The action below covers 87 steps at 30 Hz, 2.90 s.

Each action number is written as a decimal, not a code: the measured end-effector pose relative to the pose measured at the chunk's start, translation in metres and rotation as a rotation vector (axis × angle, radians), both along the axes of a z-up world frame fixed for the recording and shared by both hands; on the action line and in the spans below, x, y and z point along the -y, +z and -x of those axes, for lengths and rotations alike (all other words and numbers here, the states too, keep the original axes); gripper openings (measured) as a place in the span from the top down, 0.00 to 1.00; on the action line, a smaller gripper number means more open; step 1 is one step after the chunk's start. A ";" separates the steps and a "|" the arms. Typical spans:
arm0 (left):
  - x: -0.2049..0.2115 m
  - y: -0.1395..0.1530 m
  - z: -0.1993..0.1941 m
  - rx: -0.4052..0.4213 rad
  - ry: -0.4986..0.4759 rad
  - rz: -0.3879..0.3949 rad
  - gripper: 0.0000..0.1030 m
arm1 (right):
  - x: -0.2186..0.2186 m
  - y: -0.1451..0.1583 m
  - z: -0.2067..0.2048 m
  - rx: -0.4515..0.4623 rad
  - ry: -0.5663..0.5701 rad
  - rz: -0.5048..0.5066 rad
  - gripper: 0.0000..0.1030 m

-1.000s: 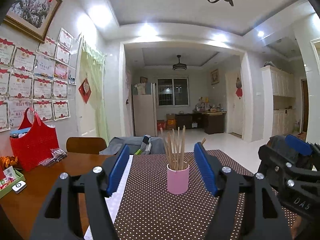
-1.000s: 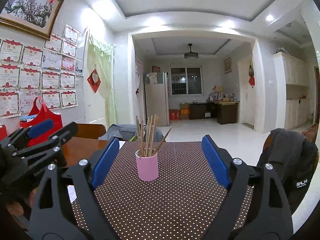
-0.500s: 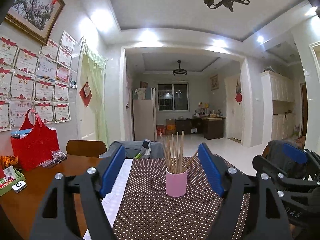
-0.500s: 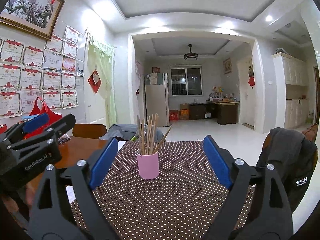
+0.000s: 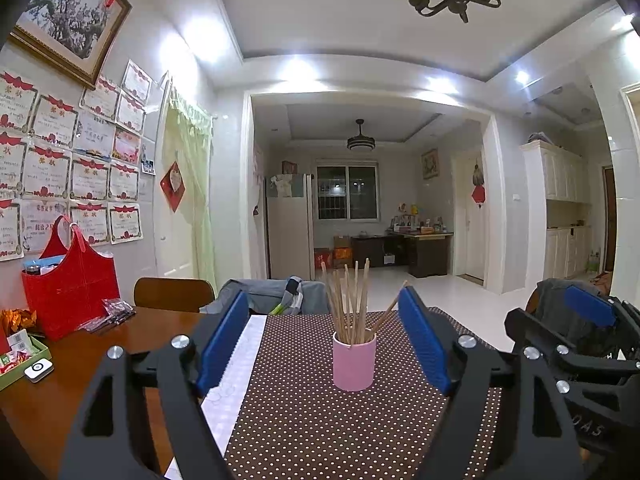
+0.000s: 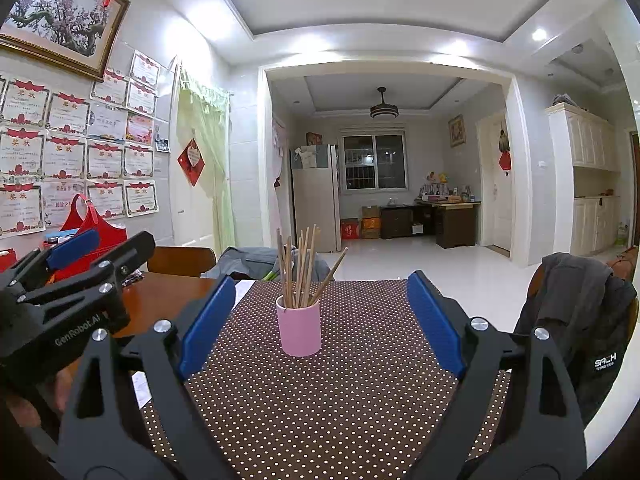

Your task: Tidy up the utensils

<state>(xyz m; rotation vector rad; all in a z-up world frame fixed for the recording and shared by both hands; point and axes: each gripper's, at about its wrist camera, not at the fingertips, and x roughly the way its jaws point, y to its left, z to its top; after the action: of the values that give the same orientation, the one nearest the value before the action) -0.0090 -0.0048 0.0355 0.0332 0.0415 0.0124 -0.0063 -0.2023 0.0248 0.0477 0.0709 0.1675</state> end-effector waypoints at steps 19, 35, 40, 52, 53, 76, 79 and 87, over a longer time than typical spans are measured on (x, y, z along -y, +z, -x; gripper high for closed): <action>0.001 -0.002 -0.001 -0.009 -0.002 0.000 0.26 | -0.005 0.002 -0.003 -0.007 0.002 -0.006 0.16; 0.001 -0.003 -0.003 -0.008 -0.006 0.002 0.26 | -0.006 0.001 -0.004 -0.007 0.005 -0.008 0.15; 0.000 -0.006 -0.003 -0.003 0.005 -0.004 0.26 | -0.008 0.002 -0.004 -0.012 0.009 -0.013 0.15; 0.002 -0.009 -0.004 -0.004 0.005 -0.003 0.26 | -0.013 0.003 -0.005 -0.014 0.006 -0.014 0.15; 0.002 -0.009 -0.004 -0.004 0.005 -0.004 0.26 | -0.013 0.004 -0.005 -0.014 0.006 -0.014 0.15; 0.001 -0.008 -0.004 -0.006 0.003 0.001 0.26 | -0.017 0.005 -0.003 -0.011 0.007 -0.016 0.15; 0.001 -0.008 -0.004 -0.009 0.001 0.004 0.26 | -0.018 0.006 -0.004 -0.014 0.008 -0.019 0.15; 0.001 -0.011 -0.006 -0.024 -0.009 0.015 0.26 | -0.019 0.006 -0.004 -0.017 0.005 -0.019 0.15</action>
<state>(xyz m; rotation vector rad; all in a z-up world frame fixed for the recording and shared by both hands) -0.0028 -0.0058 0.0243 0.0189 0.0655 0.0024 -0.0022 -0.1831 0.0305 0.0675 0.0862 0.1727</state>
